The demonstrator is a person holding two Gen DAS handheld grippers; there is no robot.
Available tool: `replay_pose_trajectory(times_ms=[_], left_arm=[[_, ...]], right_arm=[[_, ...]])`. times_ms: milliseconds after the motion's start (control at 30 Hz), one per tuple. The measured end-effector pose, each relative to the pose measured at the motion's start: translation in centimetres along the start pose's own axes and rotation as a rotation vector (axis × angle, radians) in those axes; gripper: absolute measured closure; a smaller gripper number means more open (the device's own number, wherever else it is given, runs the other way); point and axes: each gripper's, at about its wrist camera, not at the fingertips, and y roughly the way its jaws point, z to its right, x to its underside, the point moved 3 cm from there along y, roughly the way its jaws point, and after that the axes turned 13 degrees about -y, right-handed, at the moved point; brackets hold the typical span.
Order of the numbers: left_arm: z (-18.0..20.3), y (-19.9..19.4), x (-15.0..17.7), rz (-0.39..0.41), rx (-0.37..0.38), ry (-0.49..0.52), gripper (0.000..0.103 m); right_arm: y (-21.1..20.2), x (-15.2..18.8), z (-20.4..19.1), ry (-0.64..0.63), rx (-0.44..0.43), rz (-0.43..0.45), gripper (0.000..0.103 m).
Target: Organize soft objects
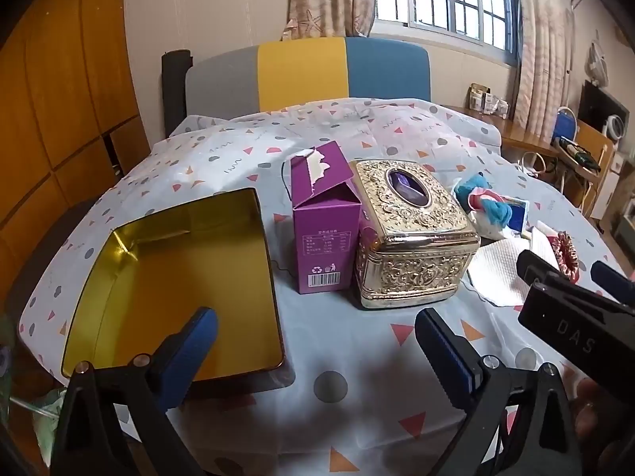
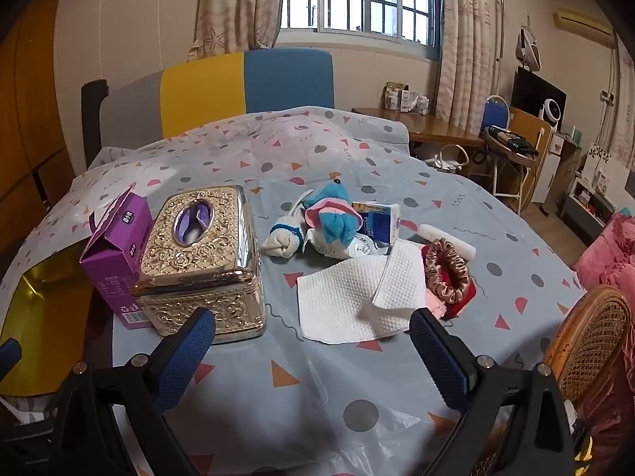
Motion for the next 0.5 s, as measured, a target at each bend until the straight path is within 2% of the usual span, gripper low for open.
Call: replay_pose_trajectory(times_ms=[33, 67, 500], left_arm=[[0.2, 0.1, 0.1, 0.001, -0.002, -0.004, 0.002], [-0.6, -0.1, -0.1, -0.003, 0.034, -0.038, 0.002], [-1.2, -0.1, 0.0, -0.017, 0.030, -0.038, 0.001]], right_arm=[[0.0, 0.0, -0.1, -0.003, -0.003, -0.002, 0.003], [-0.1, 0.1, -0.2, -0.006, -0.004, -0.002, 0.003], [0.2, 0.2, -0.4, -0.006, -0.007, -0.008, 0.003]])
